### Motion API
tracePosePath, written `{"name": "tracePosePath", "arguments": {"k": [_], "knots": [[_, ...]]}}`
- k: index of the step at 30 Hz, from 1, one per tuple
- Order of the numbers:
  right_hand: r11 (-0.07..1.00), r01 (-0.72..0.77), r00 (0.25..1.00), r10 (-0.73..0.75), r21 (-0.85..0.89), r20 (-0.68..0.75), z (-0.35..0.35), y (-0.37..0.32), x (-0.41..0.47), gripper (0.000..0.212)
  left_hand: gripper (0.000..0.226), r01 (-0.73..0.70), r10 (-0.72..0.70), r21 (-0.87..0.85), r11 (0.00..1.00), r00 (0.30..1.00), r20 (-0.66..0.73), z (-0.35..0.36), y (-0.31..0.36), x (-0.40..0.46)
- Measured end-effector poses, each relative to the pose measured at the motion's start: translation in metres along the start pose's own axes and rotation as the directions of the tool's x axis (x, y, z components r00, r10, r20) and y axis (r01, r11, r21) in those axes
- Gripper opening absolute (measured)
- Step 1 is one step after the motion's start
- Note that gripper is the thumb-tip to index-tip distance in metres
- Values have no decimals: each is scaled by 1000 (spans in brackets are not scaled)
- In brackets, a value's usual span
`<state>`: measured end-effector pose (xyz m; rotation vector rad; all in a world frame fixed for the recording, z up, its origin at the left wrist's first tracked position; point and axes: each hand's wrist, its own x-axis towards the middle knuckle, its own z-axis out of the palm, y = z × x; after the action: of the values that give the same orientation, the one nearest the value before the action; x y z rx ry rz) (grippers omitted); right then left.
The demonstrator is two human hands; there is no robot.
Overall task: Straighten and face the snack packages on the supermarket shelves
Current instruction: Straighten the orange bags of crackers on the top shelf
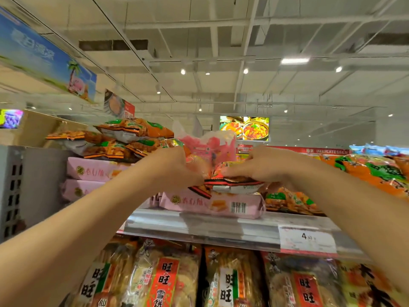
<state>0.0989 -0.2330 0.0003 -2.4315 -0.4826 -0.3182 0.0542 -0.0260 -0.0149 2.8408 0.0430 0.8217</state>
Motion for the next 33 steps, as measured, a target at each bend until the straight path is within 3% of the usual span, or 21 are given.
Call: {"name": "tracePosePath", "arguments": {"k": [2, 6, 11, 14, 15, 17, 19, 25, 28, 33], "knots": [[995, -52, 998, 50, 89, 25, 3, -1, 2, 55, 39, 16, -14, -71, 997, 999, 30, 0, 1, 8], [991, -90, 996, 87, 94, 35, 9, -1, 5, 62, 58, 48, -44, -61, 997, 997, 64, 0, 6, 18], [997, -17, 995, 23, 69, -94, 10, 0, -5, 55, 49, 77, -78, -218, 973, 997, 5, 5, 1, 12], [995, 96, 972, -88, 25, -219, 5, 12, -17, 51, 43, -5, -48, -256, 967, 979, -200, 17, 1, 0], [992, 126, 957, -117, 17, -267, 4, 18, -23, 57, 42, -44, -39, -285, 958, 960, -278, 22, 2, -6], [984, 176, 924, -163, 8, -347, 3, 34, -33, 91, 43, -146, -9, -373, 916, 924, -382, 31, 7, -17], [973, 231, 899, -202, 28, -388, 3, 48, -43, 100, 46, -222, 19, -428, 876, 903, -429, 38, 13, -24], [969, 228, 862, -157, 92, -482, -2, 71, -78, 94, 57, -311, 50, -551, 775, 898, -436, 50, 41, -30], [979, 176, 845, -96, 104, -526, -10, 93, -106, 91, 63, -408, 160, -579, 706, 888, -430, 60, 73, -39], [996, 56, 829, -5, 75, -559, -38, 139, -162, 89, 50, -478, 325, -635, 607, 878, -351, 93, 143, -50]]}}
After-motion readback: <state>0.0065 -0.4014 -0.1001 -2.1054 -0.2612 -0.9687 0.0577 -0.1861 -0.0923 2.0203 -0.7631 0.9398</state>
